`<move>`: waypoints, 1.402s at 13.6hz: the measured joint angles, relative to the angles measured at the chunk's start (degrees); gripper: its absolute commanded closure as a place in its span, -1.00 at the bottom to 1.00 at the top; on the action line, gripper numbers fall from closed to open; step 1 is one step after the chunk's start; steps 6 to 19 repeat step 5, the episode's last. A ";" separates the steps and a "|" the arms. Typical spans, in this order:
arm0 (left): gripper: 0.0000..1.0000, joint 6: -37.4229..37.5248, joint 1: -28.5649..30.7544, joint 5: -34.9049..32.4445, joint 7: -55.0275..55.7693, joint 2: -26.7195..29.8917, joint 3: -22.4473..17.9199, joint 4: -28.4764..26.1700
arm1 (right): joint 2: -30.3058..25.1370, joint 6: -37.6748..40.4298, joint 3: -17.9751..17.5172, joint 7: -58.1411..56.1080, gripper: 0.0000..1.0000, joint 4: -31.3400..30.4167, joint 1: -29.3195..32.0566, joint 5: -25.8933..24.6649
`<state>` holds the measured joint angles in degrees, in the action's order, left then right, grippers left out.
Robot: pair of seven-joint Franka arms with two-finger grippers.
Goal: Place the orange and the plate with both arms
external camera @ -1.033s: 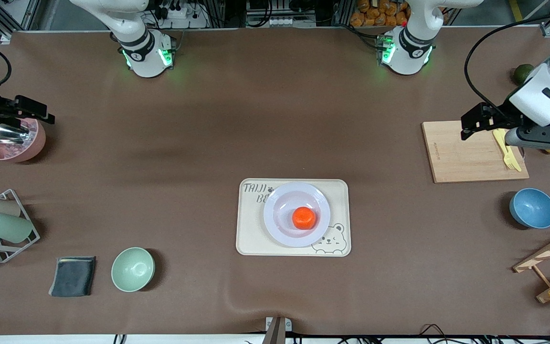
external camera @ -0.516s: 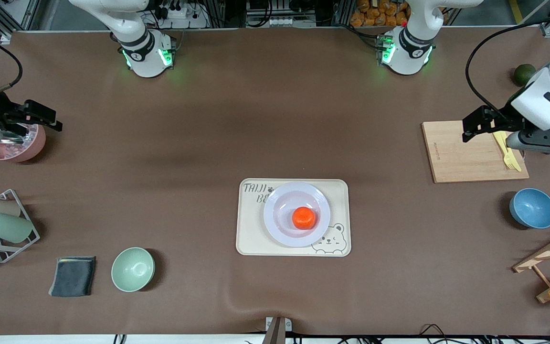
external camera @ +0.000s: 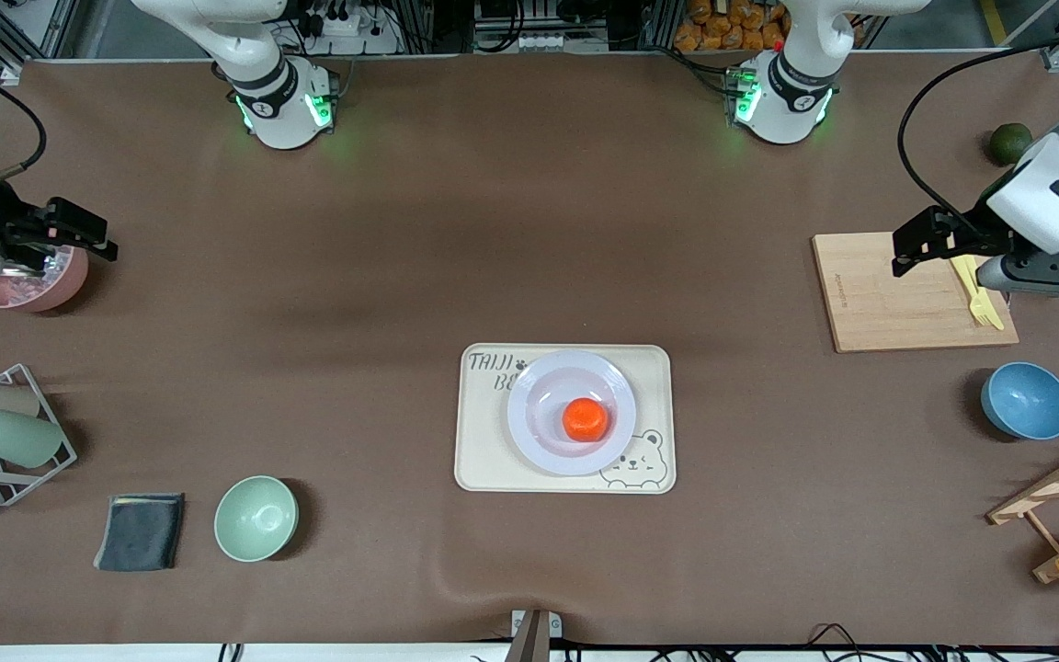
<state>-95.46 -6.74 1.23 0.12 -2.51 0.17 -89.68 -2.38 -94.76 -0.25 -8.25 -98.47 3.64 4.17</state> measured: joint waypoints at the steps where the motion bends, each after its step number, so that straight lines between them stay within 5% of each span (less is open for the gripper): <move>1: -1.00 -0.21 0.00 0.00 0.00 -0.01 0.00 0.00 | 0.00 -0.42 0.00 0.34 -1.00 0.02 -0.35 -0.47; 19: -1.00 -0.35 0.00 0.00 0.00 -0.06 0.00 0.00 | 0.02 -0.71 0.00 1.16 -1.00 0.04 -0.97 -1.39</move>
